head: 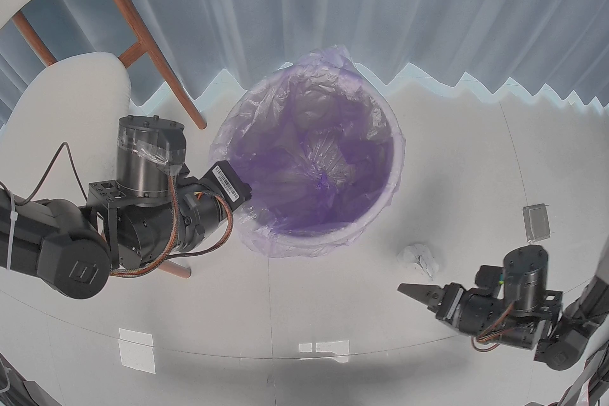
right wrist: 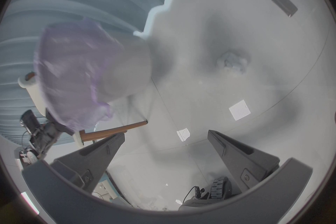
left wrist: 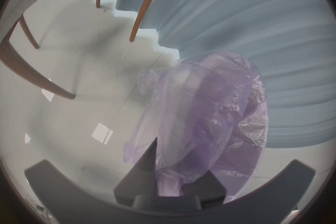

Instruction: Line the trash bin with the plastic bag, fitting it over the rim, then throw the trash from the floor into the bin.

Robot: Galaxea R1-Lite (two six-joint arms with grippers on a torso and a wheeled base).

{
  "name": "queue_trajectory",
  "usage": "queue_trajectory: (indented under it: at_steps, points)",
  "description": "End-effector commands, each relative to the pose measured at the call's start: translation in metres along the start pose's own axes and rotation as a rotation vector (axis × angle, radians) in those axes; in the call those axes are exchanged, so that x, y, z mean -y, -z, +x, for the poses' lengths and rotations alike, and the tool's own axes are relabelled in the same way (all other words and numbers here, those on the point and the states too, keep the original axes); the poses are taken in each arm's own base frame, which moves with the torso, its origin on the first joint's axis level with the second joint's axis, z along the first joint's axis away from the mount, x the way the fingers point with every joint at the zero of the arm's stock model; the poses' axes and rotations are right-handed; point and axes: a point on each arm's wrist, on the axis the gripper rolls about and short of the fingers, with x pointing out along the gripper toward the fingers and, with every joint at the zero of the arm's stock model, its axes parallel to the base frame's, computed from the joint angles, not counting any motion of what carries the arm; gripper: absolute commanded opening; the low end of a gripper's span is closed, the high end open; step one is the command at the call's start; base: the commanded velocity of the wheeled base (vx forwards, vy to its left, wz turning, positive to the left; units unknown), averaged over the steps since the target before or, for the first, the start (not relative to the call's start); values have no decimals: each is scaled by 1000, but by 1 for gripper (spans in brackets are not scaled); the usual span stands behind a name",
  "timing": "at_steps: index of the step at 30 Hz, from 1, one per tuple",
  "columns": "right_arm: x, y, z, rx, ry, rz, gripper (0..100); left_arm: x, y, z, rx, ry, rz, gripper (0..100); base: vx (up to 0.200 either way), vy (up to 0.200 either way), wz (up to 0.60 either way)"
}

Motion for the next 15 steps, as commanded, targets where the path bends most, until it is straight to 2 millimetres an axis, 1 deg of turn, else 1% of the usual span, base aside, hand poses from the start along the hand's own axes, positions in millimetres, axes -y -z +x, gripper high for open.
queue_trajectory:
  at_steps: [1,2,3,4,5,8,10,11,12,13,14,15]
  points:
    - [-36,-63,-76,240,-130,8,100,-2,5,6,43,-21,234,0,0,0,0]
    - [-47,-72,-82,237,-159,19,100,-1,4,8,54,-11,243,0,0,0,0]
    - [-47,-72,-82,237,-159,19,100,-1,5,10,64,0,251,0,0,0,0]
    - [-70,-87,-94,202,-189,35,100,-1,5,11,67,3,255,0,0,0,0]
    - [-87,-94,-100,152,-179,38,100,-1,5,12,72,5,272,0,0,0,0]
    - [-123,-100,-102,8,-116,25,100,-4,7,12,64,-5,331,0,0,0,0]
    - [-123,-100,-102,8,-116,25,100,-4,7,12,64,-5,331,0,0,0,0]
    - [-156,-110,-95,-11,-105,9,100,-4,7,12,69,-1,354,0,0,0,0]
    - [-165,-111,-92,2,-104,4,100,-4,7,12,71,1,355,0,0,0,0]
    - [-165,-111,-92,2,-104,4,100,-4,7,12,71,1,355,0,0,0,0]
    - [-181,-111,-78,45,-80,-5,100,-5,9,16,65,-5,357,0,0,0,0]
    - [-186,-111,-70,71,-54,-12,100,-6,10,17,63,-7,357,0,0,0,0]
